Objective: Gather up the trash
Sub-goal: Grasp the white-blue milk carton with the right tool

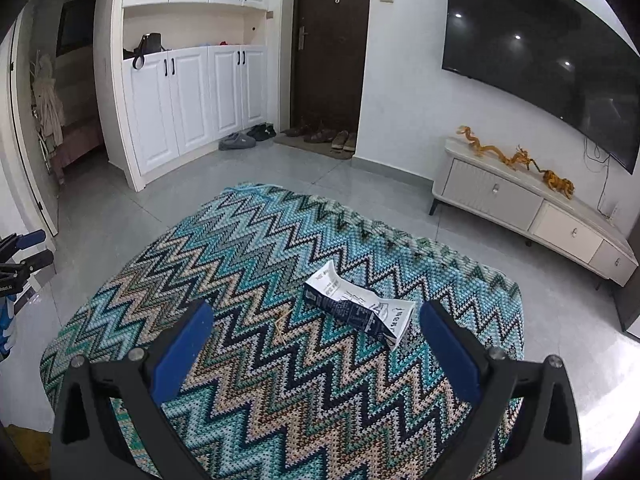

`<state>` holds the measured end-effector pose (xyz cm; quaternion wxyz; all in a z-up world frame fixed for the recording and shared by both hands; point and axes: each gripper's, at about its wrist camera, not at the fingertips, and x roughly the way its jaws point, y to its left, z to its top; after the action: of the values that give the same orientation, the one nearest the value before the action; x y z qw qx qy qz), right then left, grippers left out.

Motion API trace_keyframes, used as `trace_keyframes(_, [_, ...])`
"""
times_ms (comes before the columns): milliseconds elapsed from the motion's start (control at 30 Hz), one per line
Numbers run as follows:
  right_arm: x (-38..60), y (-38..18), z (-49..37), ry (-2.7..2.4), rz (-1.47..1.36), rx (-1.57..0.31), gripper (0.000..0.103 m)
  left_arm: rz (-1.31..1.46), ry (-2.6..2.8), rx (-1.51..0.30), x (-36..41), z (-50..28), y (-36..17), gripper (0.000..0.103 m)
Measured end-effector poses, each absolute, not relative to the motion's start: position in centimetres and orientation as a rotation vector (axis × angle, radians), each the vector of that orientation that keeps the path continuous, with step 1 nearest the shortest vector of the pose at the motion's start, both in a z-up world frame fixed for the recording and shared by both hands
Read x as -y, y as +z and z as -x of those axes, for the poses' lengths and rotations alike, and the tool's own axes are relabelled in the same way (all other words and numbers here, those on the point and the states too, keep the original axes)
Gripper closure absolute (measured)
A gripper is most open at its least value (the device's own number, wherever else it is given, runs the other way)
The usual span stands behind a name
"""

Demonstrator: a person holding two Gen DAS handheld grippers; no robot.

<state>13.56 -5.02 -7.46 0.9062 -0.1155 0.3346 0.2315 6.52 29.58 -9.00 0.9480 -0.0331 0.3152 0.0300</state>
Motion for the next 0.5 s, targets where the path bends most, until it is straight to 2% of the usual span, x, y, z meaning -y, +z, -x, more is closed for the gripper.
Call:
trace_keyframes(200, [5.2,-11.2,-19.3,0.508,0.276,-0.775,0.0,0.087,-0.022,-0.698,-25.2,-11.9,-10.2,0.02])
trace_keyframes(500, [3.4,-16.2,-25.2,0.599,0.364,-0.851,0.0,0.087,-0.099,-0.867,-17.4,-19.2,-15.1,0.02])
